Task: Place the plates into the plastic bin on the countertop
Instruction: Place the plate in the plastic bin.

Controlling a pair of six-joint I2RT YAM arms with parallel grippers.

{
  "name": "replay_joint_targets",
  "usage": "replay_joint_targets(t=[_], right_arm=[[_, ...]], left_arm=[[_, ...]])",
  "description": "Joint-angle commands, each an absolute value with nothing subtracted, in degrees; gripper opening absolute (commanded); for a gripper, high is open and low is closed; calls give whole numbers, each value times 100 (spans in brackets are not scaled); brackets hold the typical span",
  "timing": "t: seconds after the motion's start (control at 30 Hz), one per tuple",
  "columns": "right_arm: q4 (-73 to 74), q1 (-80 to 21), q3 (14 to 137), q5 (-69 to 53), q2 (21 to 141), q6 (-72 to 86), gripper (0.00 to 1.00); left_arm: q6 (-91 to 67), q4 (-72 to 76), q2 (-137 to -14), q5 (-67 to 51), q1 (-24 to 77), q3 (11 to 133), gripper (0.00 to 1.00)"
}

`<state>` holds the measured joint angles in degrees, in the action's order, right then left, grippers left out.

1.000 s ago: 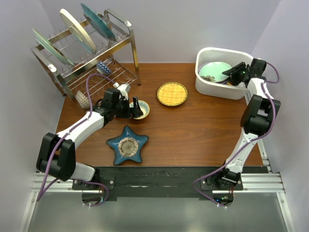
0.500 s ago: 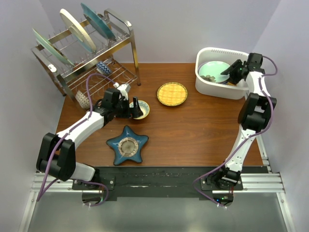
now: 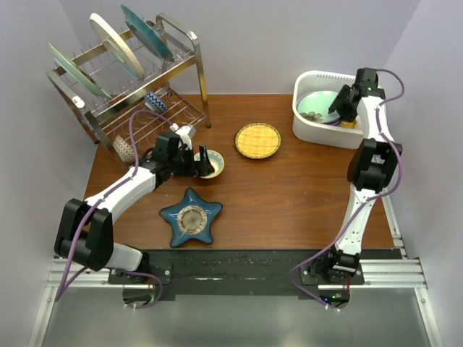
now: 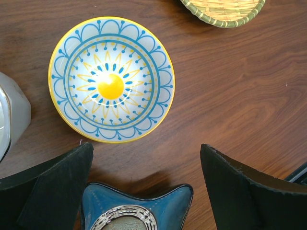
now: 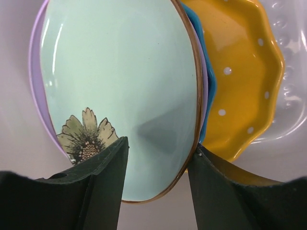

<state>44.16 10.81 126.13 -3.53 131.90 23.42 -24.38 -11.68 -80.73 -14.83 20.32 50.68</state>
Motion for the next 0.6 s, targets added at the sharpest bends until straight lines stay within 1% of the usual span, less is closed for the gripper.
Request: replay_joint_targets(t=[0.0, 0.03, 0.23, 0.33, 0.4, 0.57], right_arm=[[4930, 791, 12946, 52, 13350, 1916, 55], [4957, 774, 12972, 122, 13368, 1907, 57], [5045, 773, 12728, 114, 13395, 1872, 63], [4861, 773, 12385, 132, 13272, 1855, 64], [4790, 773, 12191, 228, 13193, 1846, 66], [4597, 773, 11971, 571, 12886, 1863, 67]], left_arm=[[-2285, -1072, -7945, -1547, 2030, 5107, 98], [-2285, -1081, -7937, -1538, 2030, 5106, 98], [-2294, -1046, -7936, -1538, 2030, 5124, 98], [-2285, -1055, -7945, -1573, 2030, 5133, 98], [-2276, -1081, -7954, -1573, 2030, 5159, 98], [-2250, -1090, -7936, -1556, 2030, 5159, 98]])
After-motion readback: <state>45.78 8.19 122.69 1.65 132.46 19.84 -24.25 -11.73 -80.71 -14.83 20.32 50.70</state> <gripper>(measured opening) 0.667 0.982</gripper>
